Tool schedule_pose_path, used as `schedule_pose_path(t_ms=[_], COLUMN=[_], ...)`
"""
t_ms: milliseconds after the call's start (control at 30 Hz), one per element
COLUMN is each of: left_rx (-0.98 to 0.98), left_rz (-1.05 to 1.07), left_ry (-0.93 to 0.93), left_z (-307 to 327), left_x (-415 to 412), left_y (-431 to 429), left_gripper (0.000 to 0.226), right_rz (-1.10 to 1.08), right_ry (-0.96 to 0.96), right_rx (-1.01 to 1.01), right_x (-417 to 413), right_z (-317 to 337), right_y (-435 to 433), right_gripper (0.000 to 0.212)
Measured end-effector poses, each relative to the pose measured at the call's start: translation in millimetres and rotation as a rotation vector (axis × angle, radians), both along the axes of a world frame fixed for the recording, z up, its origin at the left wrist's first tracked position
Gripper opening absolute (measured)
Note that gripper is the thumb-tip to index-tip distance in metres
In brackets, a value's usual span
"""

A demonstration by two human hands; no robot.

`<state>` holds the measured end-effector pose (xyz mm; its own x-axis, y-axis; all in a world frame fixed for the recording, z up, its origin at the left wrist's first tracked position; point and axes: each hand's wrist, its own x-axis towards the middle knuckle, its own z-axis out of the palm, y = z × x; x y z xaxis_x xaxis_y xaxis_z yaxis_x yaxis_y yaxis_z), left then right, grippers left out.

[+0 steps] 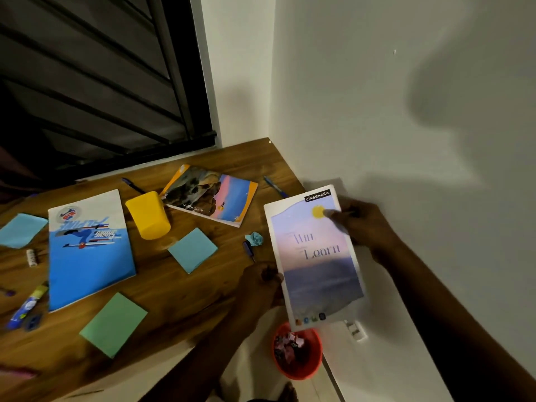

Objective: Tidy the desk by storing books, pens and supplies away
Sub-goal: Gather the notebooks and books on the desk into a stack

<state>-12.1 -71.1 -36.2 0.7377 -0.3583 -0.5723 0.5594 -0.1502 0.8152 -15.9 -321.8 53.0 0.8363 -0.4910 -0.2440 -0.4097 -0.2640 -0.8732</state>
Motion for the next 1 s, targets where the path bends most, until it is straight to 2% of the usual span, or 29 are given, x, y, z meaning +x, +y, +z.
schedule_pose_path(t_ms=[67, 200, 267, 333, 400, 500, 767, 833, 933, 1000], left_rx=[0.021, 0.141, 0.158, 0.208, 0.309, 0.394, 0.413, 0.374, 0.465, 0.498], left_rz=[0.029, 0.044, -0.009, -0.067, -0.103, -0.141, -0.147, -0.123, -0.128, -0.054], left_ry=[0.030, -0.049, -0.036, -0.044, -0.126, -0.228, -0.152, -0.168, -0.283, -0.348], left_z=[-3, -3, 1, 0, -2, -1, -4, -1, 4, 9], left_x=[7, 20, 25, 31, 38, 42, 42, 43, 46, 45], left_y=[-5, -18, -20, -22, -24, -26, -23, -14, 9, 30], left_gripper=[0.012, 0.010, 0.013, 0.020, 0.029, 0.038, 0.058, 0.056, 0.050, 0.041], right_rz=[0.052, 0.156, 0.177, 0.158, 0.150, 0.144, 0.223, 0.239, 0.254, 0.286], right_ry=[0.092, 0.179, 0.154, 0.127, 0.126, 0.166, 0.148, 0.100, 0.004, -0.077], right_rx=[-0.022, -0.200, -0.238, -0.257, -0.281, -0.324, -0.451, -0.429, -0.406, -0.342], right_x=[-16, -26, -21, -16, -11, -6, -9, -8, 3, 12], right_z=[-27, -65, -75, -86, -100, -120, -103, -95, -87, -82], right_y=[3, 10, 17, 22, 23, 23, 33, 42, 66, 91], right_gripper=[0.030, 0.082, 0.090, 0.083, 0.074, 0.076, 0.067, 0.055, 0.038, 0.033])
